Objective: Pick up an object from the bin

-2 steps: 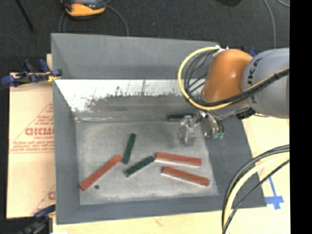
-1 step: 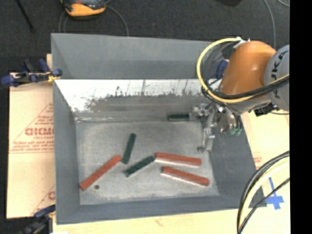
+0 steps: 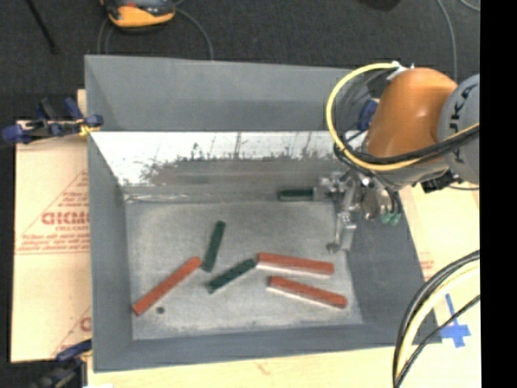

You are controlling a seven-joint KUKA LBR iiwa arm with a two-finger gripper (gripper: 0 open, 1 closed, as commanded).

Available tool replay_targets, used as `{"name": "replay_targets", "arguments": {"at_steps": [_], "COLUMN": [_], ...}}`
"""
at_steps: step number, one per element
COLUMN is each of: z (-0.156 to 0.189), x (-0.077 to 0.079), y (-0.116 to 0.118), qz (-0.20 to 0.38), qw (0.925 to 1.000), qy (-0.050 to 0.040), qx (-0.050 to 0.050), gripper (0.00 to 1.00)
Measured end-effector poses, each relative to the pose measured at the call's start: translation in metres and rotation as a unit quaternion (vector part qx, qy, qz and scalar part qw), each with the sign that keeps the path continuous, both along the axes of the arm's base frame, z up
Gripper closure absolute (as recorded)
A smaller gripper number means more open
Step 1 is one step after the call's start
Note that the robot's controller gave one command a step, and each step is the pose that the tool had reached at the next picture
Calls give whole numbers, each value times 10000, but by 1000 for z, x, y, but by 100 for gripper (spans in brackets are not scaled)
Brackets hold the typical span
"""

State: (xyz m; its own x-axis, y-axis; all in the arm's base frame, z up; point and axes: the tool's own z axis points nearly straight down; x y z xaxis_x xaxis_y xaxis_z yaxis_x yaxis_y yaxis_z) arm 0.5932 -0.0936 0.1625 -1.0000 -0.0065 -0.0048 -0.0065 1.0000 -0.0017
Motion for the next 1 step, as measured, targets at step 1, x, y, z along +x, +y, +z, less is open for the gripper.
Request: {"name": "replay_targets", "arguments": {"at_steps": [1], "z": [-12], "x": [-12], "y": [1], "qz": [299], "qw": [9995], "qy": [-33], "qx": [-8], "gripper": [0]}}
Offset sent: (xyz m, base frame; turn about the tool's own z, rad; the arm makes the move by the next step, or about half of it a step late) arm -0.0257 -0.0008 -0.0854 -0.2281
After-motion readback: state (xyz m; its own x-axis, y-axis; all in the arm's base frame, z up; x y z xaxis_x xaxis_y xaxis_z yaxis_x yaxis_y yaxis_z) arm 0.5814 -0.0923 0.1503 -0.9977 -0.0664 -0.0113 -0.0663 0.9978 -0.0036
